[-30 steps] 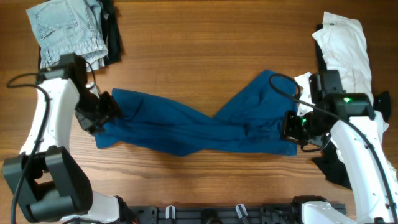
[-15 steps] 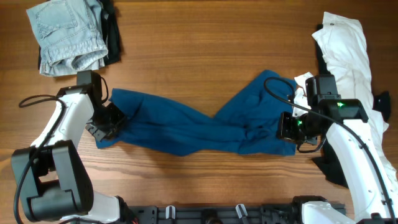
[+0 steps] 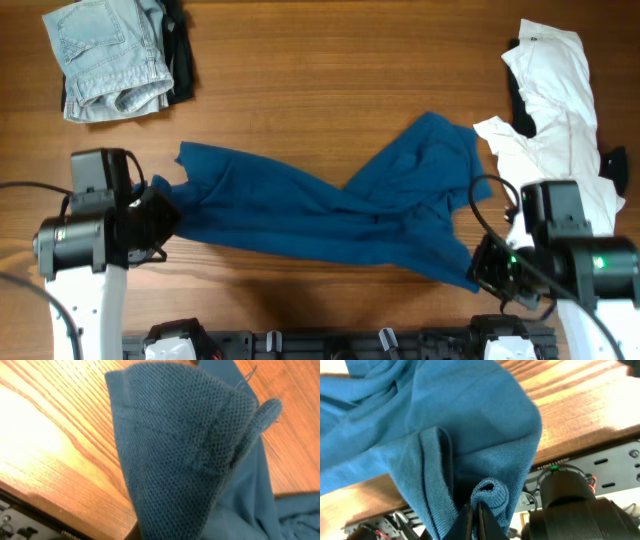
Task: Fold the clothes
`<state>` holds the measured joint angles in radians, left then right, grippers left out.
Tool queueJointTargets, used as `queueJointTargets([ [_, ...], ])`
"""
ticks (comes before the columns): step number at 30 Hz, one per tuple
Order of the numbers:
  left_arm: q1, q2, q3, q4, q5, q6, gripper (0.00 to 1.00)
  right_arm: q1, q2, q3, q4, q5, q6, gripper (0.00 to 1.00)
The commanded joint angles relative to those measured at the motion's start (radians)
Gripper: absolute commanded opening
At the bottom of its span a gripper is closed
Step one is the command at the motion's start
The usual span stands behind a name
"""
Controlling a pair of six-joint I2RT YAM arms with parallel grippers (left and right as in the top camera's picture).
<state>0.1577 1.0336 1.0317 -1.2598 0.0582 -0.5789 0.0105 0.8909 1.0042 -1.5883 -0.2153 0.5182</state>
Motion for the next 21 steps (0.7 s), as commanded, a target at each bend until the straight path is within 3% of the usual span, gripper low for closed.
queueJointTargets([
  [1, -0.003, -0.069, 0.009, -0.024, 0.134, -0.002, 0.04, 0.000, -0.095, 0.044, -0.020, 0.028, 0.069, 0.04],
  [4, -0.003, -0.103, 0.009, -0.027, 0.103, -0.002, 0.04, 0.000, -0.072, 0.065, -0.011, 0.077, 0.069, 0.04],
  [8, -0.004, -0.035, 0.000, 0.077, 0.028, -0.002, 0.04, 0.000, 0.122, 0.065, 0.150, 0.112, 0.027, 0.04],
  [12, -0.004, 0.150, 0.000, 0.179, 0.003, -0.002, 0.04, 0.000, 0.305, 0.065, 0.271, 0.159, -0.003, 0.04],
  [21, -0.071, 0.682, 0.000, 0.516, 0.003, 0.017, 0.04, -0.010, 0.751, 0.065, 0.808, 0.175, -0.185, 0.05],
])
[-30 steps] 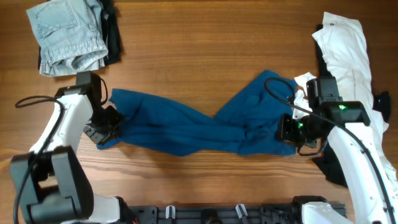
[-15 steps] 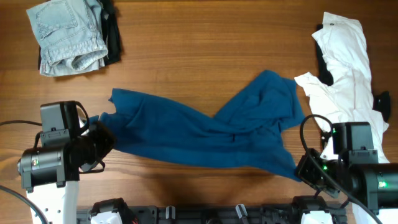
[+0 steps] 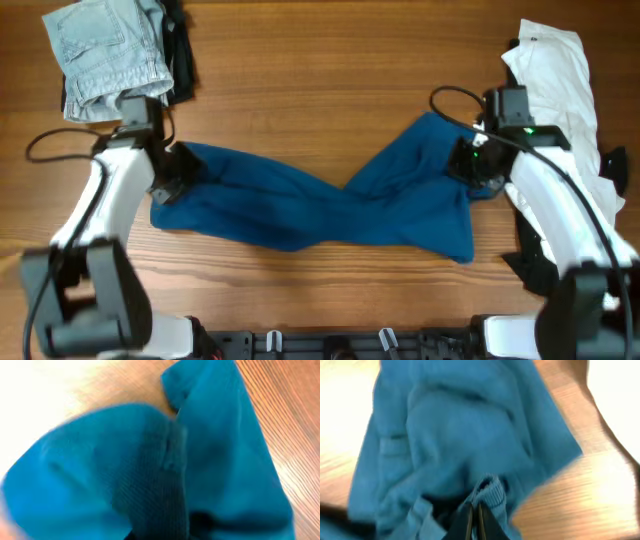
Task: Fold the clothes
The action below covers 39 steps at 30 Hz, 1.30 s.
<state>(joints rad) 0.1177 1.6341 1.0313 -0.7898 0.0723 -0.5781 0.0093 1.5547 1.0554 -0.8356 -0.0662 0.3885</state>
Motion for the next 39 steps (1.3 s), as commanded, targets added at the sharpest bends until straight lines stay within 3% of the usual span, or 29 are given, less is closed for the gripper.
queueJointTargets([
  [1, -0.044, 0.132, 0.000, 0.092, -0.010, 0.017, 0.04, -0.014, 0.155, 0.014, 0.114, 0.011, -0.074, 0.04],
  [3, -0.058, 0.181, 0.000, 0.140, -0.010, 0.017, 0.04, -0.014, 0.231, 0.014, 0.167, -0.014, -0.084, 0.10],
  [4, -0.063, 0.205, 0.000, 0.165, -0.011, 0.017, 0.08, -0.014, 0.284, 0.014, 0.200, -0.032, -0.101, 0.24],
  [5, -0.066, 0.218, 0.000, 0.183, -0.011, 0.017, 0.17, -0.014, 0.315, 0.014, 0.211, -0.039, -0.100, 0.33],
  [7, -0.066, 0.229, 0.000, 0.216, -0.015, 0.017, 0.63, -0.014, 0.384, 0.014, 0.234, -0.059, -0.101, 0.50],
  [8, -0.065, 0.229, 0.000, 0.238, -0.018, 0.021, 0.77, -0.014, 0.428, 0.014, 0.254, -0.078, -0.101, 0.52],
  [10, -0.064, 0.229, 0.001, 0.280, -0.014, 0.049, 0.89, -0.014, 0.497, 0.014, 0.307, -0.099, -0.101, 0.52],
  [12, -0.052, 0.229, 0.031, 0.269, 0.013, 0.183, 0.97, -0.014, 0.566, 0.018, 0.404, -0.140, -0.127, 0.52],
  [16, 0.038, 0.229, 0.167, 0.103, 0.048, 0.294, 1.00, -0.013, 0.599, 0.098, 0.461, -0.164, -0.154, 0.53],
  [19, 0.138, 0.229, 0.291, -0.087, 0.123, 0.457, 1.00, -0.013, 0.599, 0.177, 0.458, -0.167, -0.163, 0.54],
  [22, 0.216, 0.229, 0.355, -0.247, 0.127, 0.611, 1.00, -0.014, 0.599, 0.244, 0.439, -0.238, -0.206, 0.66],
  [23, 0.235, 0.235, 0.352, -0.266, 0.166, 0.655, 1.00, -0.014, 0.599, 0.258, 0.435, -0.248, -0.206, 0.77],
  [27, 0.201, 0.295, 0.341, -0.243, 0.148, 0.669, 0.98, -0.014, 0.599, 0.259, 0.432, -0.249, -0.206, 0.98],
  [30, 0.139, 0.311, 0.341, -0.233, 0.179, 0.720, 0.98, -0.014, 0.599, 0.259, 0.433, -0.275, -0.206, 0.99],
  [35, 0.035, 0.356, 0.320, -0.228, 0.093, 0.732, 0.99, -0.031, 0.598, 0.259, 0.428, -0.322, -0.206, 1.00],
  [39, 0.008, 0.371, 0.268, -0.181, 0.091, 0.732, 0.97, -0.074, 0.598, 0.259, 0.423, -0.474, -0.206, 0.99],
])
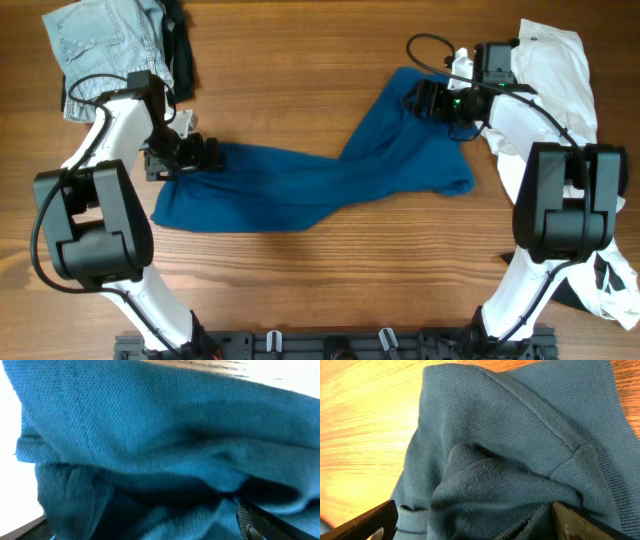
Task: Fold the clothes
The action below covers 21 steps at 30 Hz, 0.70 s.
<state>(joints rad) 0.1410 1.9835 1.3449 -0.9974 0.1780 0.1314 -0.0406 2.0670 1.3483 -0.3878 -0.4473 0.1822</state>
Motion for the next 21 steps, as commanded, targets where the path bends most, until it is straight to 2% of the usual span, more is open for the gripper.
queueJointTargets([
  [1, -0.019, 0.022, -0.068, 0.045, -0.015, 0.022, 0.91, -0.034, 0.085, -0.034, -0.026, -0.117, 0.000, 0.99],
  [3, -0.021, 0.023, -0.103, 0.060, -0.014, 0.018, 0.73, -0.054, 0.085, -0.034, -0.032, -0.143, 0.001, 0.99],
  [4, -0.021, 0.023, -0.117, 0.067, -0.010, 0.018, 0.58, -0.063, 0.085, -0.034, -0.036, -0.146, 0.000, 0.99],
  [6, -0.021, 0.023, -0.138, 0.092, 0.041, 0.018, 0.23, -0.080, 0.085, -0.034, -0.047, -0.154, 0.000, 0.99],
  [7, -0.021, 0.023, -0.144, 0.126, 0.101, 0.018, 0.11, -0.086, 0.085, -0.034, -0.050, -0.165, 0.000, 1.00],
  [8, -0.021, 0.023, -0.147, 0.163, 0.147, 0.018, 0.05, -0.086, 0.085, -0.034, -0.051, -0.174, -0.001, 0.99],
  [10, -0.021, 0.021, -0.147, 0.219, 0.192, 0.013, 0.04, -0.086, 0.083, -0.034, -0.063, -0.209, -0.039, 0.96],
  [12, 0.003, 0.000, -0.127, 0.209, 0.189, -0.015, 0.04, -0.086, 0.070, -0.034, -0.088, -0.208, -0.077, 0.90],
  [14, 0.050, -0.039, -0.077, 0.150, 0.180, -0.019, 0.04, -0.086, 0.055, -0.034, -0.093, -0.208, -0.078, 0.89],
  [17, 0.140, -0.134, 0.059, 0.013, 0.044, -0.017, 0.04, -0.086, 0.033, -0.034, -0.122, -0.208, -0.078, 0.89],
  [19, 0.190, -0.174, 0.157, -0.062, 0.029, 0.048, 0.04, -0.085, 0.033, -0.034, -0.164, -0.204, -0.082, 0.89],
  [21, 0.224, -0.179, 0.246, -0.110, 0.030, 0.049, 0.04, -0.084, 0.033, -0.034, -0.180, -0.204, -0.098, 0.89],
])
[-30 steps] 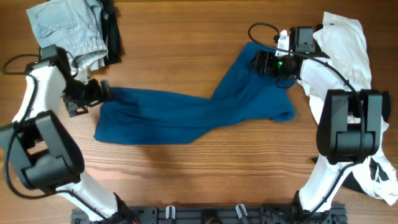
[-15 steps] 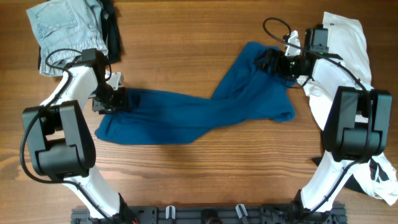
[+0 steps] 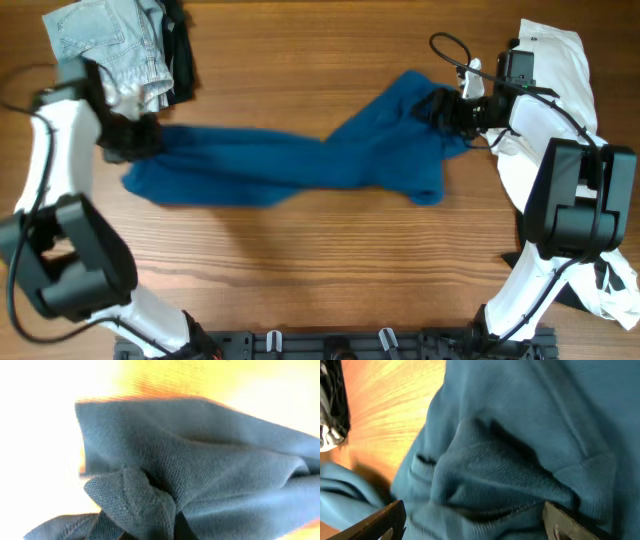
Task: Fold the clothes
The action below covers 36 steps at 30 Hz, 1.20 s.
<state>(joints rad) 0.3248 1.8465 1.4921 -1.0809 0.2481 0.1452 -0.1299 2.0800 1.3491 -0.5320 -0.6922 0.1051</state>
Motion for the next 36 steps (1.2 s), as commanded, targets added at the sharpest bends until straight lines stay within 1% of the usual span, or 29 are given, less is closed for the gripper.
queueJointTargets([
  [1, 0.042, -0.042, 0.118, -0.035, -0.036, 0.035, 0.04, 0.005, 0.020, -0.034, -0.038, 0.040, -0.026, 0.89],
  [4, -0.018, -0.034, 0.126, -0.050, -0.010, 0.035, 0.04, 0.005, 0.020, -0.034, -0.045, 0.040, -0.026, 0.89],
  [7, -0.142, -0.031, 0.126, -0.032, -0.010, 0.026, 0.04, 0.006, 0.020, -0.034, -0.053, 0.040, -0.026, 0.89],
  [8, -0.216, -0.031, 0.126, -0.007, -0.010, -0.001, 0.04, 0.006, 0.020, -0.034, -0.058, 0.040, -0.026, 0.89],
  [9, -0.322, -0.031, 0.126, 0.039, -0.010, -0.040, 0.04, 0.006, 0.020, -0.034, -0.062, 0.040, -0.025, 0.89],
  [10, -0.369, -0.030, 0.126, 0.060, -0.011, -0.053, 0.04, 0.006, 0.020, -0.034, -0.064, 0.040, -0.025, 0.89],
  [13, -0.583, -0.008, 0.126, 0.190, -0.014, -0.133, 0.04, 0.006, 0.020, -0.034, -0.073, 0.040, -0.026, 0.90],
  [15, -0.693, 0.031, 0.126, 0.249, -0.014, -0.148, 0.04, 0.006, 0.020, -0.034, -0.076, 0.040, -0.025, 0.89],
  [19, -0.813, 0.130, 0.126, 0.299, -0.010, -0.190, 0.04, 0.006, 0.020, -0.034, -0.079, 0.041, -0.026, 0.90],
  [22, -0.885, 0.162, 0.126, 0.411, -0.010, -0.255, 0.04, 0.006, 0.020, -0.034, -0.073, 0.048, -0.024, 0.90],
  [23, -0.900, 0.163, 0.126, 0.438, -0.010, -0.259, 0.11, 0.005, 0.020, -0.034, -0.071, 0.048, -0.024, 0.90],
  [24, -0.914, 0.162, 0.126, 0.452, -0.011, -0.259, 0.39, 0.003, 0.020, -0.034, -0.071, 0.047, -0.023, 0.90],
  [25, -0.923, 0.162, 0.126, 0.458, -0.011, -0.259, 1.00, -0.003, 0.017, -0.028, -0.073, 0.047, -0.023, 0.90],
  [27, -0.917, 0.151, 0.127, 0.459, -0.018, -0.259, 1.00, -0.029, -0.009, 0.014, -0.101, 0.054, -0.028, 0.90],
  [28, -0.898, 0.122, 0.148, 0.438, -0.019, -0.263, 1.00, -0.041, -0.028, 0.039, -0.120, 0.089, -0.031, 0.90],
  [30, -0.855, 0.052, 0.213, 0.379, -0.020, -0.267, 1.00, -0.048, -0.066, 0.090, -0.160, 0.195, -0.072, 0.90],
  [32, -0.803, -0.037, 0.244, 0.329, -0.045, -0.266, 1.00, -0.042, -0.075, 0.128, -0.188, 0.332, -0.084, 0.90],
  [34, -0.747, -0.086, 0.243, 0.241, -0.116, -0.267, 1.00, -0.034, -0.073, 0.128, -0.211, 0.409, -0.103, 0.90],
  [35, -0.704, -0.090, 0.243, 0.159, -0.202, -0.266, 1.00, -0.019, -0.073, 0.128, -0.230, 0.428, -0.105, 0.90],
  [36, -0.686, -0.084, 0.242, 0.129, -0.238, -0.266, 1.00, -0.013, -0.073, 0.126, -0.239, 0.441, -0.102, 0.88],
])
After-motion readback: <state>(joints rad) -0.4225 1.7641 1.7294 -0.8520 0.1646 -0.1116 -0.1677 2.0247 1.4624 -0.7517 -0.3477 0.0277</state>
